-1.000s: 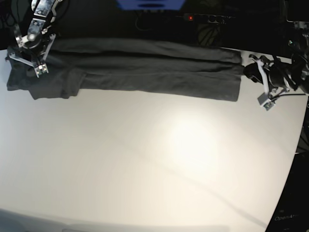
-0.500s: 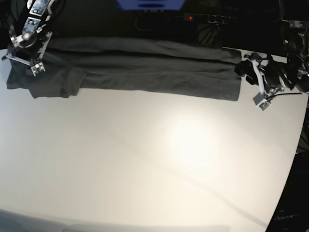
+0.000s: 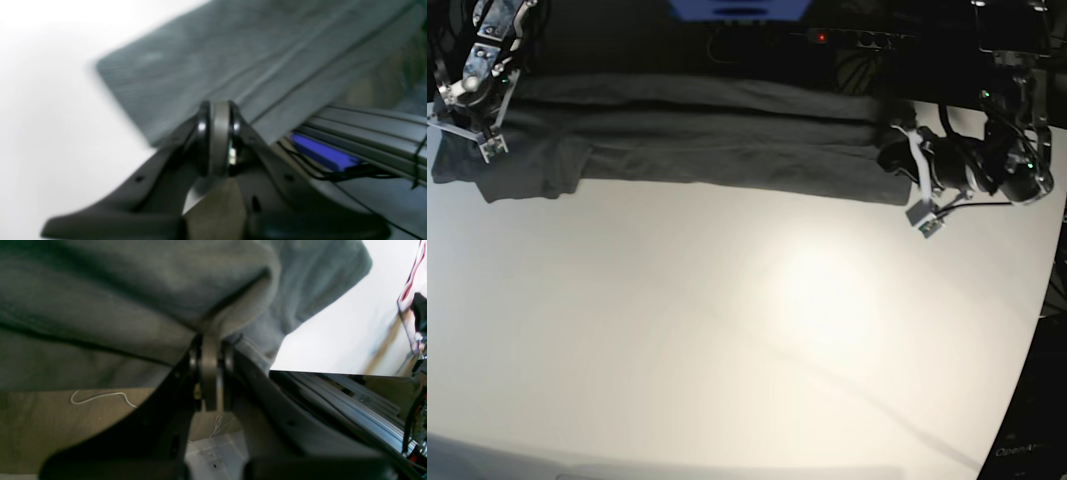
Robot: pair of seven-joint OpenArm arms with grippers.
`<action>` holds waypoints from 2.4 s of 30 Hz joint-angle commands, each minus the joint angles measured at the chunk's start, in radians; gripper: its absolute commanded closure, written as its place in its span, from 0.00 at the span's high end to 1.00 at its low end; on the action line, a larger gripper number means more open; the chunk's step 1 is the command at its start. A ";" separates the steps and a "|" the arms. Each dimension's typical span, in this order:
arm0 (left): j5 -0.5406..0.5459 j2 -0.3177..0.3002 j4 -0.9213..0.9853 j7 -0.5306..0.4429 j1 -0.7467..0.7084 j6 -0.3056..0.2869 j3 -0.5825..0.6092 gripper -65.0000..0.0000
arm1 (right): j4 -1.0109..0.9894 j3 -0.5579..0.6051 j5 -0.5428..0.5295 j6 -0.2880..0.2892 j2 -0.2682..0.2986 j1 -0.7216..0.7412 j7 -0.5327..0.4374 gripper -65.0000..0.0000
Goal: Fold the T-shirt properly
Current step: 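Move the right gripper inward along the folded edge toward the left gripper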
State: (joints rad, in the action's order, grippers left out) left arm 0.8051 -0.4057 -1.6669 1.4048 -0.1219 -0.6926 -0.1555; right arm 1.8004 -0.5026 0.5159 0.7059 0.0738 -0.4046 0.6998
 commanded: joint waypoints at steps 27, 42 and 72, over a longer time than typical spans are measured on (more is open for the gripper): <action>-0.335 0.093 0.115 -0.074 0.032 -0.006 -0.009 0.04 | 0.078 -0.009 0.007 -0.008 0.034 0.003 0.002 0.01; -0.335 0.100 0.116 -0.074 0.031 -0.006 -0.066 0.04 | 0.109 -0.014 0.097 -0.008 0.028 0.031 0.004 0.01; -0.335 0.100 0.116 -0.074 0.037 -0.006 -0.065 0.04 | 0.078 -0.008 0.143 -0.008 -0.044 0.039 0.183 0.01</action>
State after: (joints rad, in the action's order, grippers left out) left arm 0.5198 -0.2909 -1.5452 1.3087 -0.0940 -0.7036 -0.2142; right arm 1.8668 -0.5030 0.6434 0.7074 0.0158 -0.3683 0.8650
